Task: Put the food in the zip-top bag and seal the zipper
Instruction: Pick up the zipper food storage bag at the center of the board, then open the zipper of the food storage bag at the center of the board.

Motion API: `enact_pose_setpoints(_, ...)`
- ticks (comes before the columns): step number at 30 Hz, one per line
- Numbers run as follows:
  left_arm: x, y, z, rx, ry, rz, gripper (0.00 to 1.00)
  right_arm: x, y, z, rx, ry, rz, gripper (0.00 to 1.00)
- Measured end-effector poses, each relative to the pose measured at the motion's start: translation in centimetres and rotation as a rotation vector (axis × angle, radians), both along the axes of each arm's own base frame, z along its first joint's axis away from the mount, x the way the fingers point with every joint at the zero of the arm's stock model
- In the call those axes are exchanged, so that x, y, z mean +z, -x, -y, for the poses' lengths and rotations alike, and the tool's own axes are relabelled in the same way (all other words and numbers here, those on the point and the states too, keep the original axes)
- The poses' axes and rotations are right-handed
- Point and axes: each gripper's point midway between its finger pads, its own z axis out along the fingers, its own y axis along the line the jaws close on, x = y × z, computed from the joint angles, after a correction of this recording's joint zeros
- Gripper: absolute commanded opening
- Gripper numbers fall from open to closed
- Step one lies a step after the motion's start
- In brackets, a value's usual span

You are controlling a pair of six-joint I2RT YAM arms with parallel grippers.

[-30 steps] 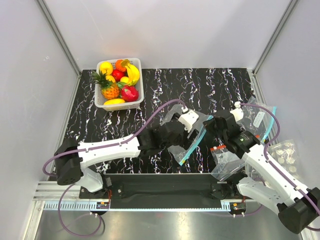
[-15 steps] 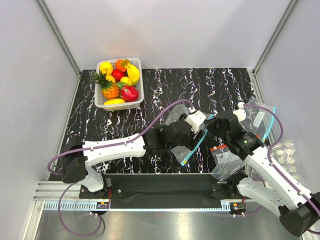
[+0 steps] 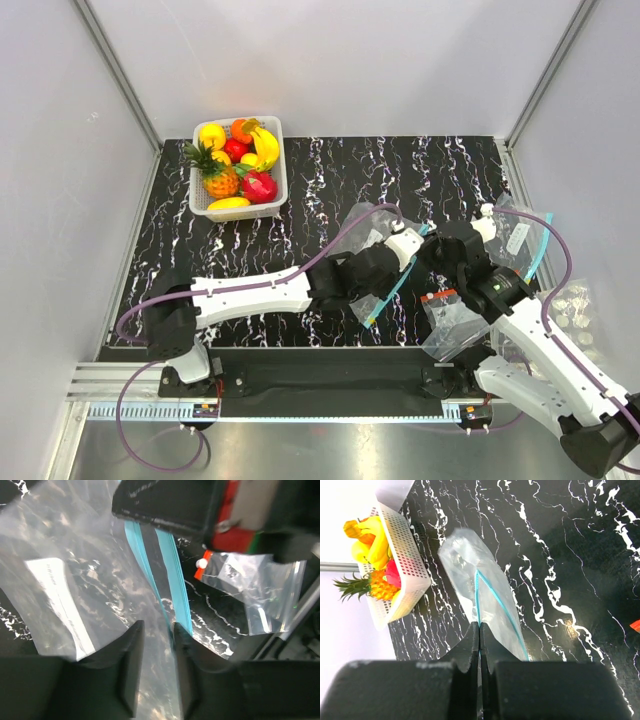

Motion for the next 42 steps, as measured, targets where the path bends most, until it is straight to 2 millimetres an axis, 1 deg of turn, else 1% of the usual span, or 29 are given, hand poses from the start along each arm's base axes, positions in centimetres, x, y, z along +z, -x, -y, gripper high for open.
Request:
enact_pose_setpoints(2, -0.5, -0.1, -0.1, 0.009, -0.015, -0.003, 0.23, 0.1, 0.1, 0.0, 0.000, -0.003, 0.004, 0.00)
enact_pose_setpoints(3, -0.7, -0.1, -0.2, 0.015, -0.023, -0.005, 0.11, 0.2, 0.1, 0.1, 0.000, -0.003, 0.006, 0.00)
enact_pose_setpoints(5, -0.9, -0.2, -0.4, 0.025, -0.029, -0.007, 0.00, 0.2, 0.1, 0.1, 0.000, -0.003, 0.005, 0.00)
enact_pose_setpoints(6, -0.9, -0.3, -0.5, 0.029, -0.031, -0.006, 0.00, 0.2, 0.2, 0.1, 0.000, -0.003, 0.005, 0.01)
enact_pose_setpoints(7, -0.9, -0.3, -0.5, 0.035, -0.034, -0.004, 0.00, 0.2, 0.2, 0.1, 0.000, -0.002, 0.005, 0.05)
enact_pose_setpoints(8, -0.9, -0.4, -0.6, 0.040, -0.035, -0.004, 0.00, 0.2, 0.2, 0.1, 0.002, -0.001, 0.004, 0.29)
enact_pose_setpoints(9, -1.0, -0.6, -0.7, 0.046, -0.033, -0.008, 0.00, 0.2, 0.3, 0.2, 0.005, 0.003, 0.004, 0.38)
enact_pose_setpoints(10, -1.0, -0.6, -0.7, 0.050, -0.031, -0.013, 0.00, 0.2, 0.4, 0.2, 0.011, 0.016, 0.003, 0.51)
enact_pose_setpoints(11, -1.1, -0.7, -0.8, 0.053, -0.026, -0.024, 0.00, 0.3, 0.5, 0.3, 0.026, 0.033, 0.008, 0.62)
enact_pose_setpoints(12, -1.1, -1.0, -0.9, 0.055, -0.018, -0.038, 0.00, 0.5, 0.6, 0.2, 0.047, 0.051, 0.018, 0.67)
enact_pose_setpoints(13, -1.2, -1.4, -1.1, 0.062, -0.012, -0.051, 0.00, 0.8, 0.7, 0.2, 0.071, 0.066, 0.034, 0.67)
enact_pose_setpoints(16, -1.2, -2.8, -2.0, 0.097, -0.005, -0.072, 0.00, 2.1, 1.5, 0.2, 0.129, 0.090, 0.088, 0.64)
enact_pose_setpoints(17, -1.1, -3.2, -2.3, 0.109, -0.002, -0.076, 0.00, 2.6, 1.9, 0.2, 0.147, 0.090, 0.110, 0.60)
enact_pose_setpoints(18, -0.9, -3.5, -2.6, 0.118, 0.003, -0.078, 0.00, 3.1, 2.2, 0.3, 0.157, 0.088, 0.130, 0.58)
enact_pose_setpoints(20, -0.2, -3.7, -2.8, 0.125, 0.022, -0.082, 0.00, 4.0, 2.9, 0.5, 0.176, 0.075, 0.172, 0.54)
enact_pose_setpoints(21, 0.1, -3.6, -2.8, 0.124, 0.031, -0.083, 0.00, 4.1, 3.3, 0.6, 0.183, 0.071, 0.189, 0.52)
enact_pose_setpoints(23, 0.9, -3.4, -2.9, 0.120, 0.050, -0.084, 0.00, 4.1, 3.8, 0.6, 0.198, 0.061, 0.205, 0.52)
enact_pose_setpoints(25, 1.5, -3.3, -2.9, 0.117, 0.065, -0.082, 0.00, 3.4, 4.0, 0.2, 0.225, 0.058, 0.201, 0.52)
enact_pose_setpoints(27, 1.9, -3.1, -2.9, 0.113, 0.075, -0.082, 0.00, 1.9, 3.9, -0.4, 0.254, 0.065, 0.168, 0.54)
enact_pose_setpoints(29, 2.0, -3.1, -2.9, 0.112, 0.080, -0.085, 0.00, 0.4, 3.6, -1.1, 0.283, 0.079, 0.121, 0.55)
enact_pose_setpoints(32, 2.0, -3.0, -2.9, 0.111, 0.082, -0.089, 0.00, -1.2, 2.9, -2.3, 0.322, 0.092, 0.069, 0.54)
enact_pose_setpoints(36, 2.3, -2.9, -2.9, 0.111, 0.089, -0.089, 0.00, -2.7, 1.9, -3.2, 0.344, 0.114, 0.025, 0.48)
enact_pose_setpoints(39, 2.9, -2.8, -3.1, 0.109, 0.101, -0.086, 0.00, -3.5, 1.6, -3.3, 0.347, 0.129, 0.003, 0.46)
enact_pose_setpoints(40, 3.2, -2.9, -3.2, 0.110, 0.107, -0.086, 0.00, -3.7, 1.6, -3.4, 0.348, 0.133, -0.005, 0.44)
enact_pose_setpoints(41, 3.4, -2.9, -3.2, 0.111, 0.114, -0.086, 0.00, -3.9, 1.5, -3.4, 0.349, 0.137, -0.009, 0.40)
enact_pose_setpoints(42, 3.7, -2.9, -3.3, 0.111, 0.120, -0.084, 0.00, -4.0, 1.5, -3.4, 0.350, 0.140, -0.012, 0.32)
